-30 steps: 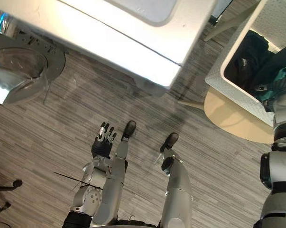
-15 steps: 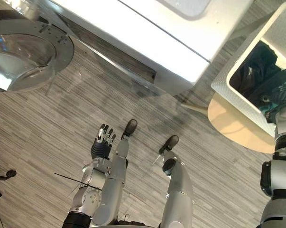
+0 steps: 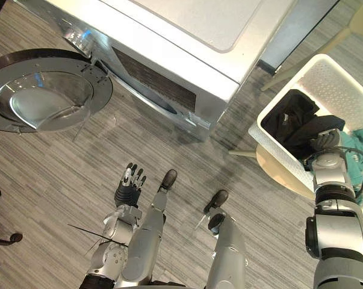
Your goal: Pick up the laundry basket with both hands and put the clothes into the washing machine.
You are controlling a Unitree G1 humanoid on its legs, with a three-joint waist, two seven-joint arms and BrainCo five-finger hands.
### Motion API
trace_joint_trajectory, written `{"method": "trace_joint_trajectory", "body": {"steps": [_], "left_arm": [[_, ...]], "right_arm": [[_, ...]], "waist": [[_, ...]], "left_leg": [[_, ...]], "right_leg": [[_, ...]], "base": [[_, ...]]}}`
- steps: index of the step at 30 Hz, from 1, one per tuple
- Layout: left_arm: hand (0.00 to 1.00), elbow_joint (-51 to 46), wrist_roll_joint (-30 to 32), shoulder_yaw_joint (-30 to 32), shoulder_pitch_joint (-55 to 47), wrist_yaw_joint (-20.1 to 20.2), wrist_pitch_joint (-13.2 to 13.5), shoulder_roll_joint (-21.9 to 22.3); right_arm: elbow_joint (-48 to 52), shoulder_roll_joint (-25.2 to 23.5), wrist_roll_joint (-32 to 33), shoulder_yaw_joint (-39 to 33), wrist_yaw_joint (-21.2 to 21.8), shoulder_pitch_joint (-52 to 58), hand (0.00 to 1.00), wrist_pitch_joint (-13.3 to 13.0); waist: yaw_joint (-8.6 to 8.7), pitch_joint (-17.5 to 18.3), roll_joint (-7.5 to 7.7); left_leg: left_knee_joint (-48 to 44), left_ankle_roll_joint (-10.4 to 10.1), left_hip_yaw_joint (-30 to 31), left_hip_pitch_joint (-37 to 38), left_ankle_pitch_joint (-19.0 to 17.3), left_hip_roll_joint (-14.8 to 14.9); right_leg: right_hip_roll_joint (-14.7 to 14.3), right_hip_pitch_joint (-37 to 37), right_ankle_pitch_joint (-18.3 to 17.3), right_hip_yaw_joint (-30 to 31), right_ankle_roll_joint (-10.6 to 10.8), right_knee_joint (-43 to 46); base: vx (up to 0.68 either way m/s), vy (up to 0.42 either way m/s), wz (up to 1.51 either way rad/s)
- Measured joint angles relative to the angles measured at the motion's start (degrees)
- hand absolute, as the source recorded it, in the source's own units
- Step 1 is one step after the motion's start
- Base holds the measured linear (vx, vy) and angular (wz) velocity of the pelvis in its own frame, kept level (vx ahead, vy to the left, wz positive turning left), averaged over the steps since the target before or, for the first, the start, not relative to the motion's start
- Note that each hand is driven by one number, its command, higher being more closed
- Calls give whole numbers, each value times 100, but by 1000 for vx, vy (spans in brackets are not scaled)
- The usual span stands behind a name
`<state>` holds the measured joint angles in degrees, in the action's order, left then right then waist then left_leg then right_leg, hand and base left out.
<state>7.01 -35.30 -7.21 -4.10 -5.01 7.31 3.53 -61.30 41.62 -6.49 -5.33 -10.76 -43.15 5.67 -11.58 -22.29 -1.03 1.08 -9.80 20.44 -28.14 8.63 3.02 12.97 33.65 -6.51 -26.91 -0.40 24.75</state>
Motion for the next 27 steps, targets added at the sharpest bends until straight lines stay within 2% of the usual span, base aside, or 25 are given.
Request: {"method": "trace_joint_trajectory", "body": {"steps": [5,11,15,17,18,20,27], "left_arm": [[0,-31,-1,-22,-30,-2,-27,-46],[0,-23,1,-229,-28,-1,-59,-111],[0,45,1,-283,-29,-2,-85,-286],[0,63,1,-318,-30,-1,-84,-415],[0,90,1,-326,-29,0,-84,-447],[0,283,1,-334,-29,0,-88,-561],[0,306,-14,-190,-29,-47,-43,-619]], "right_arm": [[506,-312,-85,-473,-158,-47,100,91],[933,-583,-90,-915,-175,-50,100,169],[1725,-765,-325,-1104,-293,-46,100,228],[2019,-767,-513,-1130,-399,-59,100,219],[2015,-773,-538,-1134,-416,-83,0,220],[1980,-836,-539,-1174,-433,-174,0,223],[1086,-868,-508,-1046,-426,-724,0,216]], "waist": [[80,-10,20],[135,-10,44],[191,2,64],[217,63,150],[217,86,190],[272,148,303],[298,141,306]], "left_leg": [[1,33,-98,274,-19,56],[18,93,-241,601,-56,96],[40,153,-403,881,-95,138],[41,184,-479,945,-116,144],[43,191,-506,950,-120,147],[49,199,-570,952,-125,150],[13,216,-598,610,-112,134]], "right_leg": [[-104,-354,112,18,94,-259],[-190,-683,234,109,82,-454],[-296,-978,343,220,128,-702],[-335,-1038,409,295,125,-803],[-350,-1036,427,328,135,-831],[-384,-1037,495,400,176,-912],[-441,-736,720,488,143,-1113]], "base": [[-25,-23,-8],[6,-23,-11],[14,-22,-18],[15,-10,-15],[15,-8,-21],[18,-12,-16],[-30,-16,-9]]}}
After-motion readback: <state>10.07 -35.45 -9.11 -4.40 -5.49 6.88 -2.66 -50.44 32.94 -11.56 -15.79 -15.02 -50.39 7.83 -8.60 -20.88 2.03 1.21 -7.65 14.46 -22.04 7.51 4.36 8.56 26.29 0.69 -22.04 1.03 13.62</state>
